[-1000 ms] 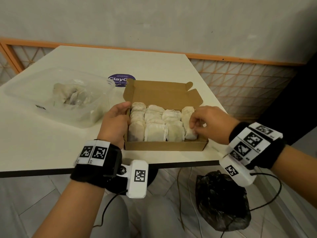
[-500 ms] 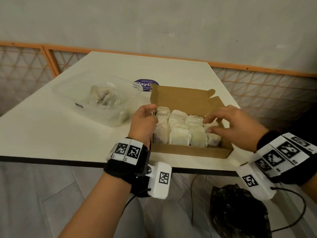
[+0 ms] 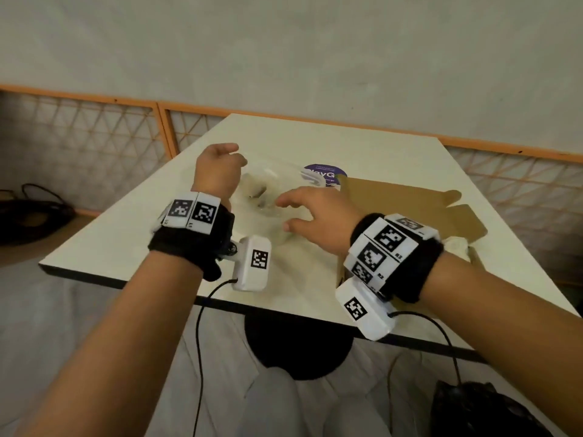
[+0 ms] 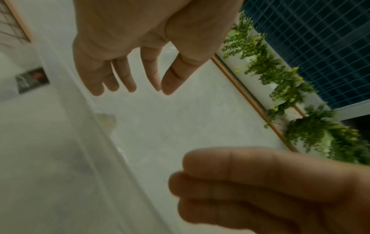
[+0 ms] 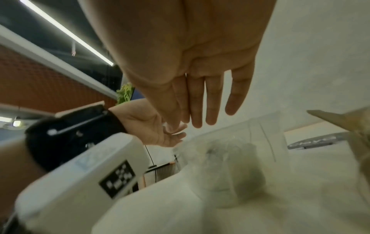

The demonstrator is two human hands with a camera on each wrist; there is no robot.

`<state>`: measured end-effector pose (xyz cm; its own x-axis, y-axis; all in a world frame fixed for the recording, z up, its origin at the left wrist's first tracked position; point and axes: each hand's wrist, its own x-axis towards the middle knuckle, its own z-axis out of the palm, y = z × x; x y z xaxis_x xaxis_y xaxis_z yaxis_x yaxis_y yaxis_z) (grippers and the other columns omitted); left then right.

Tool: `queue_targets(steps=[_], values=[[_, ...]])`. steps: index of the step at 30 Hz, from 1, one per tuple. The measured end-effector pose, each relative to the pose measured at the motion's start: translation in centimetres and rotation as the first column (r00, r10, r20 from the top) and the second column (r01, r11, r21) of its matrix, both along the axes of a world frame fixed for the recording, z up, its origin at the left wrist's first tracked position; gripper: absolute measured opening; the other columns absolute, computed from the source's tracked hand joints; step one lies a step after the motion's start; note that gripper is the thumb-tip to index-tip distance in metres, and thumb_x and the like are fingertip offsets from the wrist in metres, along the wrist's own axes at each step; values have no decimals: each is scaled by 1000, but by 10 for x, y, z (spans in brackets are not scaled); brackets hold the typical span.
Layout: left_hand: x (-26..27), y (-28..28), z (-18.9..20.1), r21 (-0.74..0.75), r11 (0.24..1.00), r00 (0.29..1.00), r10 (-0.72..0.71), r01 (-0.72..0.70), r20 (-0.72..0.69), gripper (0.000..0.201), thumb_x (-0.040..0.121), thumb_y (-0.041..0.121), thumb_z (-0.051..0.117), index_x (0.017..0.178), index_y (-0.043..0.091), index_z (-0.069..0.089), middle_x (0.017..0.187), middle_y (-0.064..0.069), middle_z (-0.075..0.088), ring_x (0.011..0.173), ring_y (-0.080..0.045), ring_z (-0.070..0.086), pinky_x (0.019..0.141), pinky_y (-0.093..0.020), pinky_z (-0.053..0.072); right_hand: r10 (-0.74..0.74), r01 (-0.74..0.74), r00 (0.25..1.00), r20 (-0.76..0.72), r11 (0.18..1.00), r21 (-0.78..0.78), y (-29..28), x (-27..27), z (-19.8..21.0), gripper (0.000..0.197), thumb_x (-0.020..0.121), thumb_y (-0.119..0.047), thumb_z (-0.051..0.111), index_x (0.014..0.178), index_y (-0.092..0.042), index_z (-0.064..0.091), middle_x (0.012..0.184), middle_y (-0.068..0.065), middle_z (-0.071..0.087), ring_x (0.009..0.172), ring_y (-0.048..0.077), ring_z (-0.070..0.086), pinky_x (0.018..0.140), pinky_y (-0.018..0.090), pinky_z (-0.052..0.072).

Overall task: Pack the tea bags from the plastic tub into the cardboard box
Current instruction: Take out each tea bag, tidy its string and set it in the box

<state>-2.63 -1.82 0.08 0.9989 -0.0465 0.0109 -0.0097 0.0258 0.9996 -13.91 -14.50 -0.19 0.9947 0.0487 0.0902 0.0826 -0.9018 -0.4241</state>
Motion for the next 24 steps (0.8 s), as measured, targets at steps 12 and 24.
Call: queue_targets(steps=[12,24], values=[[33,-4,5,669,670,944,-283,322,-170,46,94,30,55,135,9,48,144,-11,43,130,-31,43,107,-41,38,-82,-3,966,-245,946,-325,-25,4,30,30,89,-10,51,102,-28,71,104,-11,67,71,-3,47,69,7,35],[34,-5,-16,475,652,804,-430,591,-410,14,96,22,52,88,12,58,107,-10,58,92,-23,57,93,-39,47,-261,255,957,-129,965,-61,-1,48,-13,56,83,-56,56,125,-20,45,100,0,61,85,16,55,76,27,43]])
